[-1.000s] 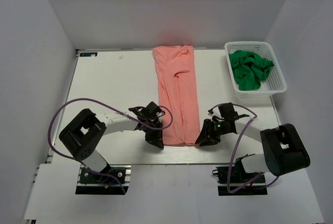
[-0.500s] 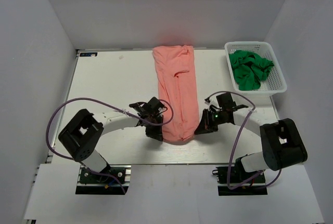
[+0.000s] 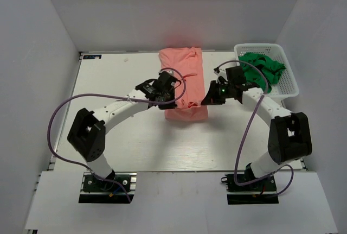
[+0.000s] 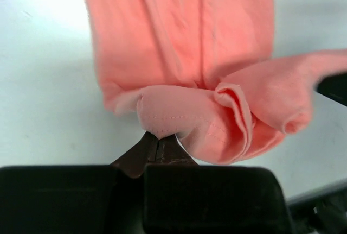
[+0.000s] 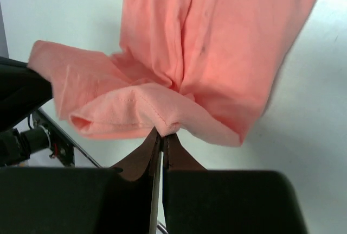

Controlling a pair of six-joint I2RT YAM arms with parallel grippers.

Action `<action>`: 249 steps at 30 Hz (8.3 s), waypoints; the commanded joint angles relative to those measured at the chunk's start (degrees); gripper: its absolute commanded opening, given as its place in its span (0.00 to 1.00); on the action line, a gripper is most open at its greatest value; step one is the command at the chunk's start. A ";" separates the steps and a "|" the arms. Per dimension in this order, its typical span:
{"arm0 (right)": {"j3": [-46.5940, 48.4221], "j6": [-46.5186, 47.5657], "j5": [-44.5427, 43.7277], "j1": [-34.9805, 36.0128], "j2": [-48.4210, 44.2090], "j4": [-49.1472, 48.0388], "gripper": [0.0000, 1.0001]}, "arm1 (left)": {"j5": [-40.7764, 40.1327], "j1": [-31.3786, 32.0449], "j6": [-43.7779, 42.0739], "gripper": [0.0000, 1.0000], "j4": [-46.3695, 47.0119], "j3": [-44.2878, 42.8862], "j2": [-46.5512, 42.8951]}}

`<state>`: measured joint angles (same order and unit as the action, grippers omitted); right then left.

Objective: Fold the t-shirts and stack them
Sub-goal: Fold the folded rectangular tshirt in 1/3 of the way, then grab one side of the 2/3 rectangular tshirt with both arms, then fold the long partially folded tshirt into a neat square, then put the neatly folded tshirt into the corner of the board with the left arm

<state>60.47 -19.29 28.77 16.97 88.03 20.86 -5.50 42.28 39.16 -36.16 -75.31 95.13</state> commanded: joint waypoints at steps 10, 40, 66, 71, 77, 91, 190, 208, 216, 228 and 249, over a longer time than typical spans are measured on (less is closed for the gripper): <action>20.37 0.74 -1.71 -2.11 11.72 0.49 0.00 | -4.97 -8.44 -6.10 0.00 -0.31 -15.38 11.03; 39.37 -0.31 4.00 -5.55 36.24 -8.11 0.00 | 3.21 -16.35 -10.50 0.00 13.47 -27.17 28.44; 29.36 -0.40 6.57 -7.39 28.63 -9.41 0.90 | 10.41 -18.73 -11.56 0.99 8.03 -24.74 23.09; 14.60 -1.36 3.14 -7.22 19.99 -11.37 0.90 | 16.83 -16.71 -8.31 0.99 9.27 -11.38 19.31; 8.36 -4.18 3.74 -7.39 21.21 -13.20 0.90 | 14.81 -15.56 -8.31 0.87 9.27 -5.82 18.69; 4.84 -7.08 7.08 -7.30 26.14 -14.27 0.53 | 15.52 -15.56 -6.73 0.45 10.85 -2.30 21.85; 42.82 -10.08 13.94 -5.81 30.72 -3.55 0.90 | 19.09 -26.02 -3.12 1.00 -0.52 -31.23 18.69; 17.85 -18.94 12.18 -1.42 33.69 -27.36 0.90 | 28.26 -25.05 -1.36 1.00 6.28 -14.53 26.50; 18.63 -15.52 12.44 -1.32 34.93 -26.14 0.90 | 25.54 -25.06 -3.03 1.00 5.94 -15.64 28.09; 12.69 -10.94 5.77 -1.06 13.85 -22.00 0.90 | 14.90 -23.83 -4.62 1.00 -1.54 -16.55 15.00; -1.40 -3.91 -15.59 -2.12 -10.07 -2.85 0.90 | 15.25 -19.69 -3.30 0.53 0.66 -13.89 26.59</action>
<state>60.25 -24.53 16.03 15.35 79.64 15.35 9.08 21.47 36.10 -36.47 -87.70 119.81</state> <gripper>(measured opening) 0.897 0.559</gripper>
